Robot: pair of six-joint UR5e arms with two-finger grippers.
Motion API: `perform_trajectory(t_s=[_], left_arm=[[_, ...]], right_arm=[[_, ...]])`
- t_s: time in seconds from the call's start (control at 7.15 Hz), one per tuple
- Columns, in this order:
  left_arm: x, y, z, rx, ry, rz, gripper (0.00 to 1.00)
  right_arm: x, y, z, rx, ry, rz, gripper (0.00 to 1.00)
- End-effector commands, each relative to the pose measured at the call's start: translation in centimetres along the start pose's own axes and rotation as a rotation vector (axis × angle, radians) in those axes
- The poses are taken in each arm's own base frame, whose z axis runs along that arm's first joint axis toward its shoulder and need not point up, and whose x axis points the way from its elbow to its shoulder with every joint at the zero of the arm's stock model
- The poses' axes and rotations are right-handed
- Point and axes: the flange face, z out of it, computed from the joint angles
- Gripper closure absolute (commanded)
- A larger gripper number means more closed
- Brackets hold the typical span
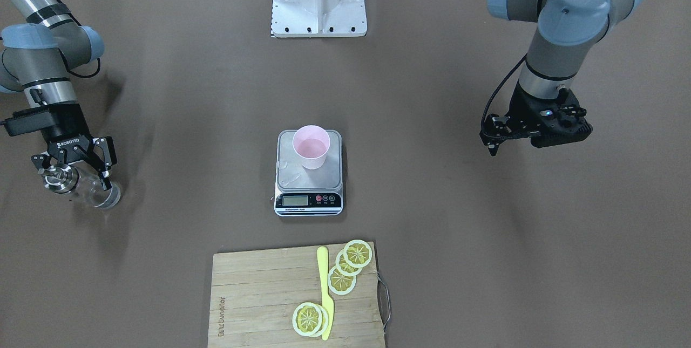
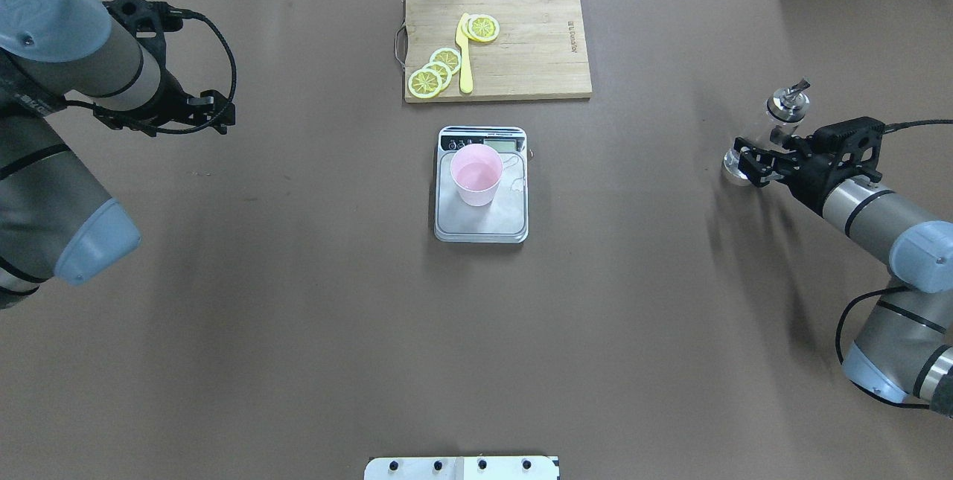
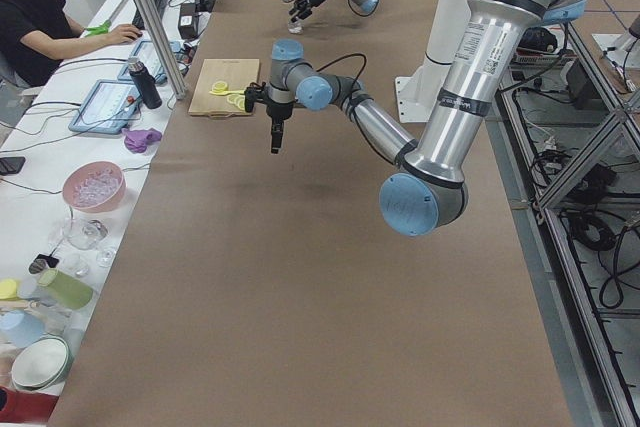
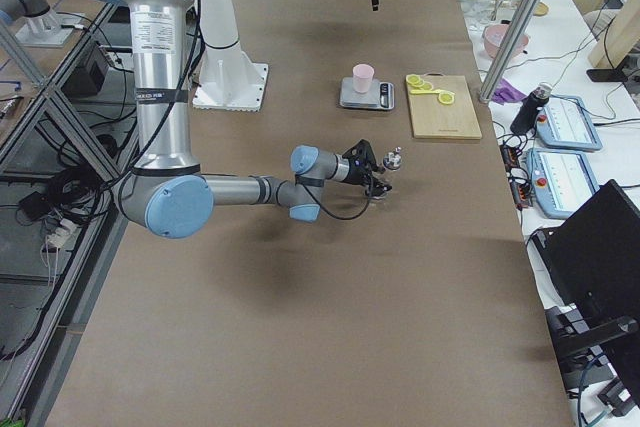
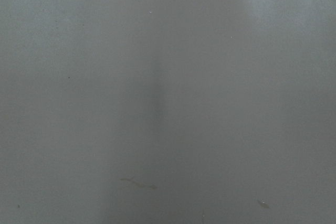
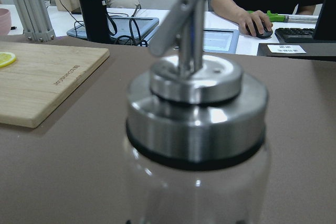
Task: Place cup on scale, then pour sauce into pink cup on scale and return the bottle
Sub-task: 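Lower the sauce bottle onto the table with the right gripper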
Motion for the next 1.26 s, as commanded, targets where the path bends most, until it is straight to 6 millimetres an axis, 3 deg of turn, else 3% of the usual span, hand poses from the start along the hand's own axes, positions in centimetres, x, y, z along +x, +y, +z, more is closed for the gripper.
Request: perform_trajectory(t_s=[0.0,0.14,0.7,1.12], left_arm=[[0.0,0.0,0.0,-0.001,-0.001,0.0,0.02],[0.0,0.0,0.0,-0.001,-0.001,0.0,0.02],[-0.1,0.0,0.1,-0.001,-0.002,-0.001,0.02],[0.0,0.1,0.1,-0.002,-0.002,0.0,0.02]], right_arm=[[-0.1,-0.1,0.0,0.006,-0.003,0.001,0.1],[-0.3,-0.3,-0.1,0.009,-0.007,0.002,0.0],[0.8,-0.1,-1.3,0.008,-0.003,0.004,0.0],[1.9,0.1,-5.5,-0.009,-0.015,0.017,0.0]])
